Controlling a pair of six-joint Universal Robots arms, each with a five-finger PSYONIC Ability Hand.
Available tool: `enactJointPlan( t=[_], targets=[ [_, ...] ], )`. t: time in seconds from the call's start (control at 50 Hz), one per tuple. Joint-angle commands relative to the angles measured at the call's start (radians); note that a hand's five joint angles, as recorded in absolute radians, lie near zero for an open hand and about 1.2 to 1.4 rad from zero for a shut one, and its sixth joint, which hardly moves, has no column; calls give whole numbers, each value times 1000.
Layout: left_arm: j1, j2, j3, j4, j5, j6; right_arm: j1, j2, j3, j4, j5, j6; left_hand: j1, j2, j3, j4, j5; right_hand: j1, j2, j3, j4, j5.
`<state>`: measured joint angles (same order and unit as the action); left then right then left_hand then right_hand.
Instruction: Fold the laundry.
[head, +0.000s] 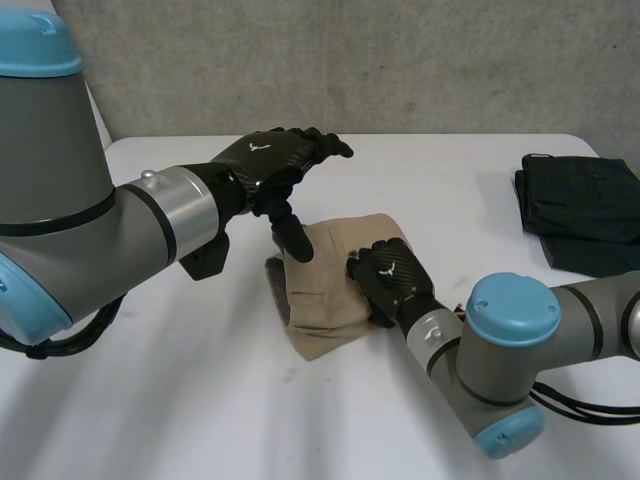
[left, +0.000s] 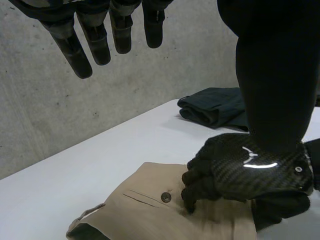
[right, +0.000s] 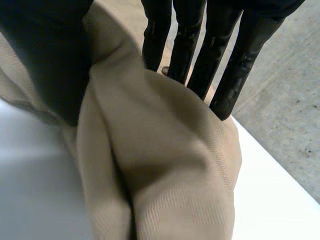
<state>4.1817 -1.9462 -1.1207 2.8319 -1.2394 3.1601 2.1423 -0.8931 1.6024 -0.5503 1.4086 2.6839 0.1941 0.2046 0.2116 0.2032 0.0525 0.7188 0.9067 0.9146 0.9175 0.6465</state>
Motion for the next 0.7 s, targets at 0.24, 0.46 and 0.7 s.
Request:
enactJointPlan(
  t=[0.24, 0.46, 0.7],
  targets=[
    [0, 7, -4, 0, 0, -2, -125, -24, -85, 113, -8, -2, -4, -15, -22, -13, -37, 677, 490, 482, 479, 575],
    [1, 3, -5, 1, 0, -2, -314, -27, -125, 225, -80, -101, -4, -15, -22, -13, -37, 677, 490, 482, 479, 575],
    [5, -8, -4, 6, -2, -2, -366, 51, -418, 230, -135, -131, 2, -9, -16, -7, -31, 677, 490, 482, 479, 575]
  ],
)
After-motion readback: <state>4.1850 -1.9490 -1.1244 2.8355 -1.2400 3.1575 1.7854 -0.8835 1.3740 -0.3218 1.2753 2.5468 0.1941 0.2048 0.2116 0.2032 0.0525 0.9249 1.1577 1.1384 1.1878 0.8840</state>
